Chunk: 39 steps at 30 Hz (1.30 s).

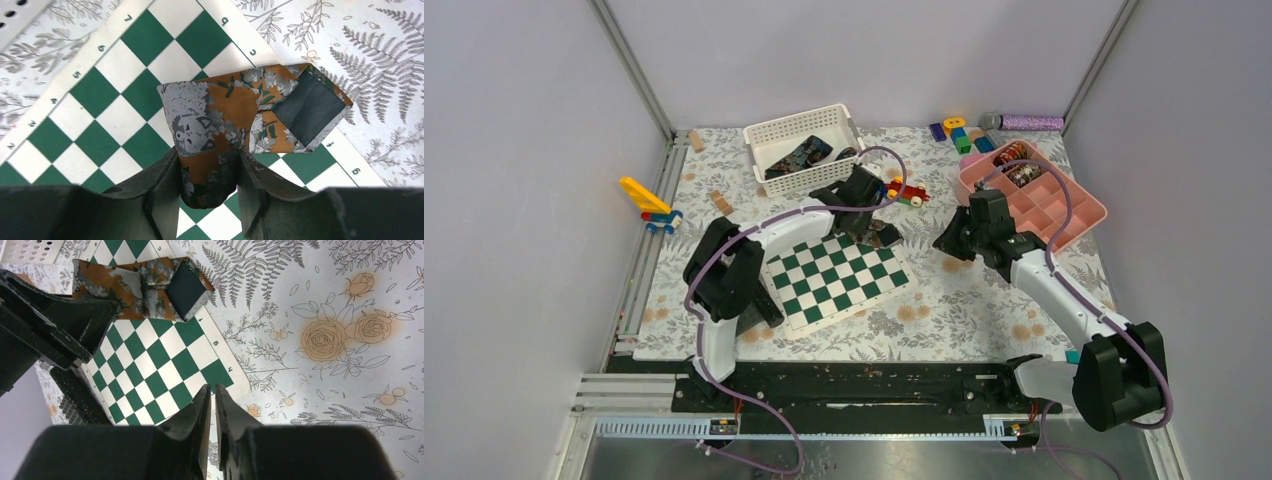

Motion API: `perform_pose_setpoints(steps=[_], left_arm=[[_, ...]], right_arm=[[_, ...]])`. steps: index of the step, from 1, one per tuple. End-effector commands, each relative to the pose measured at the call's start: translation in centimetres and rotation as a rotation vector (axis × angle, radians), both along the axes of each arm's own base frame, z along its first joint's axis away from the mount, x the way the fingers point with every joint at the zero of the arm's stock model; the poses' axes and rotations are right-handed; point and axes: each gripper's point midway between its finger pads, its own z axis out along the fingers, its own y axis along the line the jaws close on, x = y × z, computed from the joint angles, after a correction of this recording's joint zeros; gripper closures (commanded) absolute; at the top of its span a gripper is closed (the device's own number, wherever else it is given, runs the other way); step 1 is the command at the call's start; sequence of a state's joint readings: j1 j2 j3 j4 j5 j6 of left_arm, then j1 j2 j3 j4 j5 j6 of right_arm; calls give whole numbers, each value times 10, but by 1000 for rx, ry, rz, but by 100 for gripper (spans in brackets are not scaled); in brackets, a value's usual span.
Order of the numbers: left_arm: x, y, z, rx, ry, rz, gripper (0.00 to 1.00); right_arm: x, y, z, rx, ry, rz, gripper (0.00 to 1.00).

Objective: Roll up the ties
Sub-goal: Roll the tie at the center of the board.

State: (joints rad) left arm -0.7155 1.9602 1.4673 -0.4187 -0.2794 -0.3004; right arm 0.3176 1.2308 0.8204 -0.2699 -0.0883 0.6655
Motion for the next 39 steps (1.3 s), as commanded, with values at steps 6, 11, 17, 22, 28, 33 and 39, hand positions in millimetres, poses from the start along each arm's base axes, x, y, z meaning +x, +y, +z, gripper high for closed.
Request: perform_pose_setpoints(steps=[6, 11, 17, 22, 28, 33, 39], left_arm=[[18, 19, 9, 288, -103, 26, 65], [24, 25, 3, 382, -124, 37, 65], [28, 24, 2, 435, -140, 35, 65], [26, 18, -1, 482, -146, 13, 64], [25, 9, -2, 518, -155, -5, 59], [23, 2, -5, 534, -146, -19, 46], [19, -9, -6, 534, -146, -39, 34]], right_arm=[[-3, -6, 17, -4, -43, -5, 85], [-7, -6, 26, 8, -64, -6, 85], [-13, -12, 46, 14, -117, -23, 85], [-22, -16, 64, 31, -165, -33, 84], [-33, -22, 85, 40, -222, -49, 82], [-39, -28, 96, 31, -254, -55, 80], [-45, -32, 98, 18, -259, -58, 78]])
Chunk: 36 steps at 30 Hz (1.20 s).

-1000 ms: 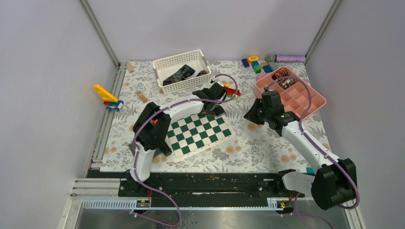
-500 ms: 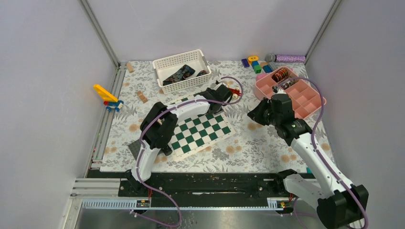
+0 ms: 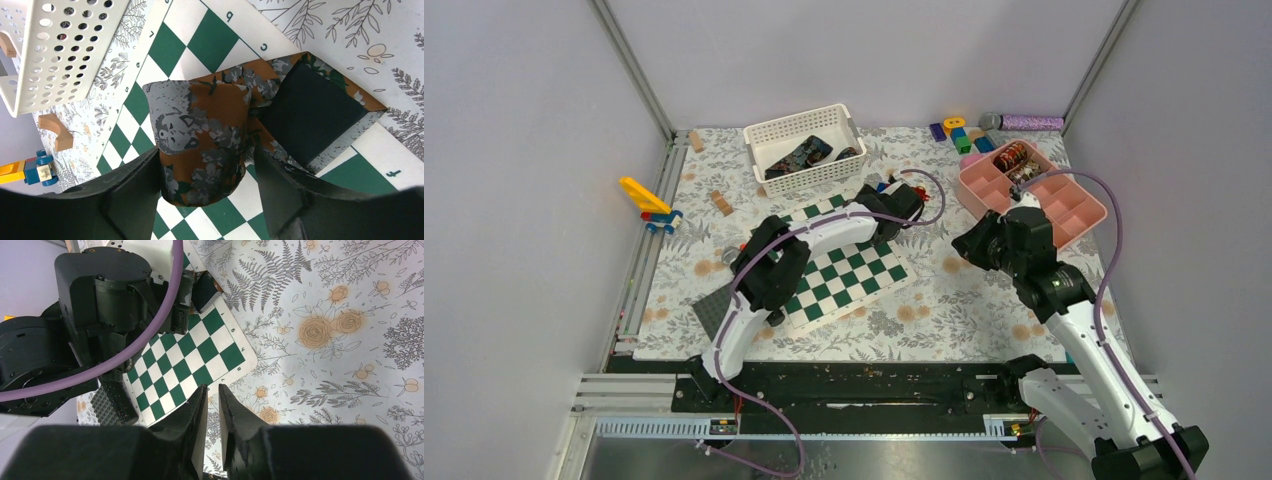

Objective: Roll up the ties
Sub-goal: Roll the tie at the center of the board.

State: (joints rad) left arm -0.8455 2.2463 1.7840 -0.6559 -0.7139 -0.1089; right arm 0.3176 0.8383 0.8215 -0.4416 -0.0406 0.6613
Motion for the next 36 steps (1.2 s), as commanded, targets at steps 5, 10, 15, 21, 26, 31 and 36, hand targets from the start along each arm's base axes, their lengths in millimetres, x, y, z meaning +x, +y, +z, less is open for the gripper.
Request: perform_pose_setpoints(steps=[5, 10, 15, 21, 26, 31, 36], left_arm=[[-3, -22, 16, -11, -30, -28, 32], [-6, -32, 20, -18, -29, -46, 31], [-8, -38, 20, -26, -22, -56, 30], [-13, -49, 20, -66, -5, -72, 30], [-17, -60, 18, -128, 29, -84, 30], [-22, -70, 13, -183, 63, -91, 30], [-27, -82, 9, -249, 96, -106, 30]], right_arm=[[-3, -10, 17, -17, -47, -29, 78], [-7, -11, 24, -18, -64, -25, 77], [-9, -12, 27, -20, -71, -24, 76], [-11, -13, 28, -19, -77, -23, 76], [-13, -13, 31, -14, -88, -23, 75], [-13, -18, 34, -24, -106, -44, 75], [-14, -18, 36, -20, -115, -45, 74]])
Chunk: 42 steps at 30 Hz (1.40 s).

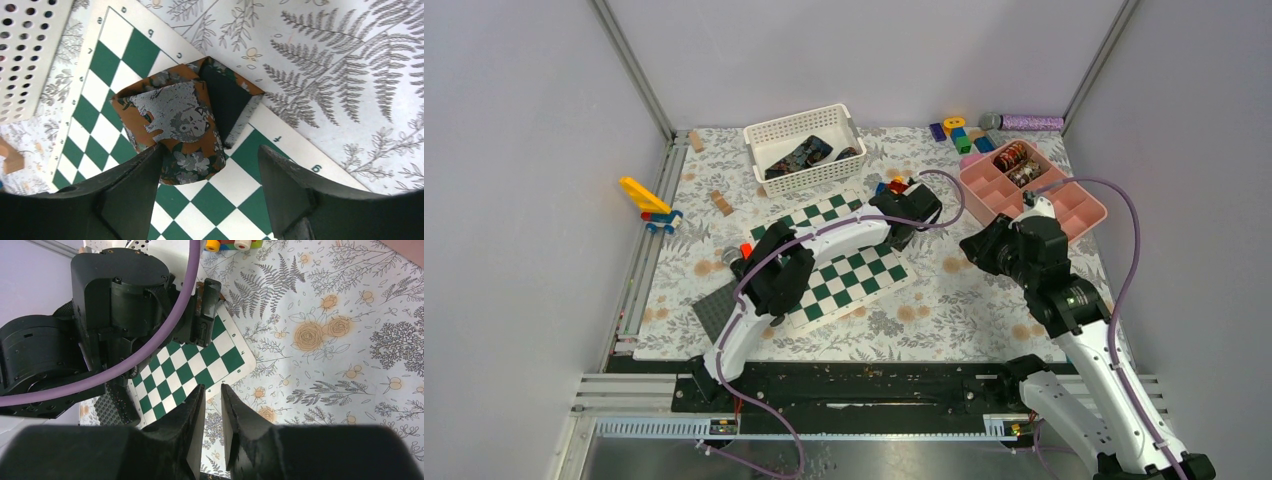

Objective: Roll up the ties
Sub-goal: Roll the tie at the center of the board.

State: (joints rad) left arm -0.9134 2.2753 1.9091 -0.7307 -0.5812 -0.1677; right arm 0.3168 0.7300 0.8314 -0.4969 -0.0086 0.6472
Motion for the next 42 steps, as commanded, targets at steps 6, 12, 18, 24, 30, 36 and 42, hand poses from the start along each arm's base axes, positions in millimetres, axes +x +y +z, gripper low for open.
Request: perform_pose_setpoints(steps=[6, 12, 18, 24, 30, 36, 42], left_arm=[[-7, -34, -3, -191, 38, -33, 29], [-2, -32, 17, -239, 15, -12, 29], [1, -31, 78, -394, -64, -24, 27], [-6, -22, 134, -557, -126, -48, 27], [-5, 16, 151, -728, -136, -1, 26], [15, 66, 138, -913, -119, 81, 24], [23, 77, 130, -1019, -138, 69, 21]], right_arm=[[0, -8, 24, -8, -69, -27, 73], [1, -6, 49, 10, -124, -16, 71], [2, 2, 88, 61, -218, 20, 68], [4, 0, 107, 87, -277, -3, 63], [12, 5, 93, 104, -246, -1, 55], [33, 45, 56, 157, -122, 155, 46], [69, 74, 6, 189, 11, 225, 37]])
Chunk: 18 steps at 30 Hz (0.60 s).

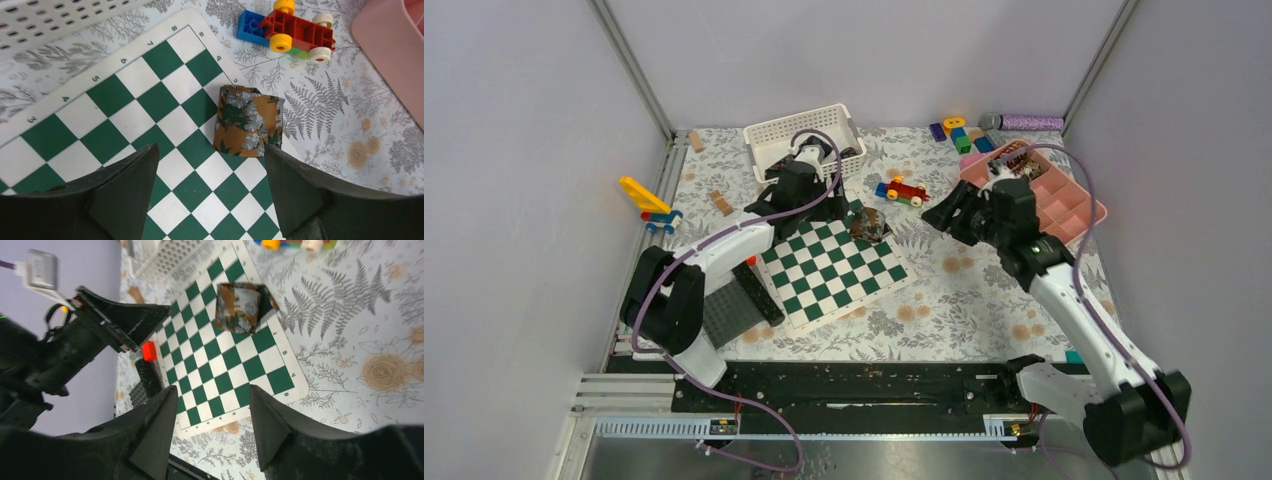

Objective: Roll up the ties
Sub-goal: Roll the tie at the center of the board, then pick up the tie at the center of the board.

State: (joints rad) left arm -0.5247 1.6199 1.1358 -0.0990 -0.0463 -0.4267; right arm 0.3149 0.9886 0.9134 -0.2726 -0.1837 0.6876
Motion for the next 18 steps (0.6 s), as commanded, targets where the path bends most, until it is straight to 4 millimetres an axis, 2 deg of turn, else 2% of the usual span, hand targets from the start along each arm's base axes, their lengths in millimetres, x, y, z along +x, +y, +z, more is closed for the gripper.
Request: perform_pose_setpoints(steps=[1, 7, 9, 11, 18], left_arm=[[7, -28, 44, -200, -138, -81, 21], [6, -36, 32, -236, -142, -125, 23], [7, -34, 22, -215, -124, -120, 25], [8, -33, 11, -193, -108, -115, 28], [10, -39, -21, -161, -40, -140, 34]], right_arm=[[25, 32, -19, 77, 42, 110, 36], [66, 64, -66, 123, 134, 198, 29], [78, 73, -87, 131, 183, 222, 28], [88, 80, -96, 142, 204, 245, 25], [111, 86, -131, 86, 249, 265, 22]])
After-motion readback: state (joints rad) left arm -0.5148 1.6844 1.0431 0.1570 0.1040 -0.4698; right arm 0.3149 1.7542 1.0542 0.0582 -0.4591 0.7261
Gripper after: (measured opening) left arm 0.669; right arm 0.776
